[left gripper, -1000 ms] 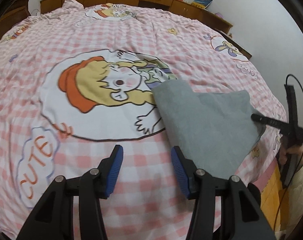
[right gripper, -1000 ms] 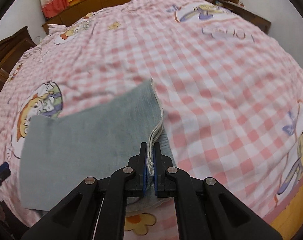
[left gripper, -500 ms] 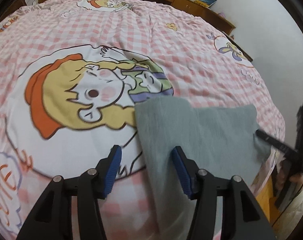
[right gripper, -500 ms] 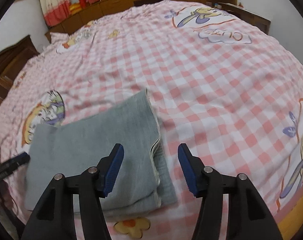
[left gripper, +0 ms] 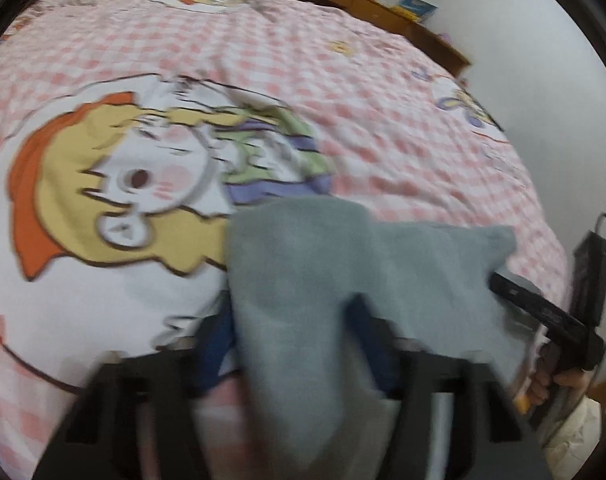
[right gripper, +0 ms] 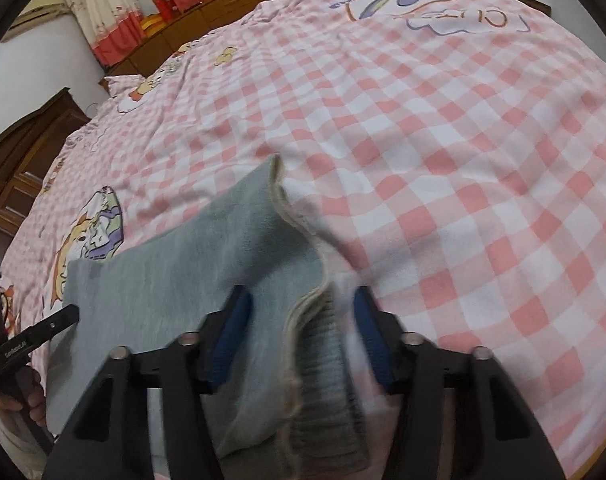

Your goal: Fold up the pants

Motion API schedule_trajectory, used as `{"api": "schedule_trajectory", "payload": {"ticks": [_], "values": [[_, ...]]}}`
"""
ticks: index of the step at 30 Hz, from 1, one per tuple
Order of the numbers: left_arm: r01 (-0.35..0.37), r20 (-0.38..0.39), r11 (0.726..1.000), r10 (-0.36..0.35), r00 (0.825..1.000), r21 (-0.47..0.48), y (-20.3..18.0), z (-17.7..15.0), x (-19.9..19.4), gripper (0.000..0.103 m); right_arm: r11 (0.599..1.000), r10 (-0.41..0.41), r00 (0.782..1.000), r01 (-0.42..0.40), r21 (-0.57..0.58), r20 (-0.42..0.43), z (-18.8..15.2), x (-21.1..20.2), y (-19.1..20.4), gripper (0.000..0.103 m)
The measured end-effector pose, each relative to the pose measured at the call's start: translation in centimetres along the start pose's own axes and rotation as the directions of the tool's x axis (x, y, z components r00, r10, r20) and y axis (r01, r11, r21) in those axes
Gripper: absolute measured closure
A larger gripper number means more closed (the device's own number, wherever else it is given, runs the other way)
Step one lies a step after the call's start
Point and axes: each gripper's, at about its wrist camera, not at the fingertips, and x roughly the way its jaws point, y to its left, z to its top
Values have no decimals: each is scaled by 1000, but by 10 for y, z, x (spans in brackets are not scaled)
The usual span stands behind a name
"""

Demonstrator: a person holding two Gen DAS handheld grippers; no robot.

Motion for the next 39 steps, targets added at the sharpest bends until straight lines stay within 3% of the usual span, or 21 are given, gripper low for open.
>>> {"api": "schedule_trajectory", "payload": {"ticks": [1,2,4,10,13,19,24,29,33,38,39], "values": [[-24,10,1000,23,1000,18,-4,-1,-1,70,1000,-24,1000,24,-16,17,-1,-2,4,68],[-37,21,999,37,999,36,-7,-1,-2,85,998,-47,998,48,-40,37,-3,-5,9,71],[-27,48,998,25,999,48,-10,-3,-10,87,997,-58,996,61,-41,65,-3,-12,12,78],[29,152,997,-39,988,65,-17,-5,-61,89,999,-18,984,12,30,177,-4,-56,23,90],[2,209,995,-22,978,96,-22,-7,-91,90,1000,7,974,-4,-13,225,-5,-80,45,91],[-26,263,996,3,965,84,4,-12,-156,90,995,59,973,-40,-89,225,-16,-104,95,91],[-126,313,989,97,945,73,45,-18,-197,90,983,156,963,-130,-130,218,-33,-104,137,91],[-197,285,979,177,942,45,89,-14,-184,89,975,183,969,-158,-156,165,-43,-60,179,91],[-209,186,977,213,959,-38,138,-17,-141,88,980,121,984,-98,-173,130,-49,-19,196,91],[-280,124,955,291,949,-99,168,-28,-103,72,987,33,996,-19,-162,82,-49,24,191,91],[-287,123,953,298,947,-94,168,-29,-102,71,986,14,997,-1,-168,80,-50,29,190,86]]}}
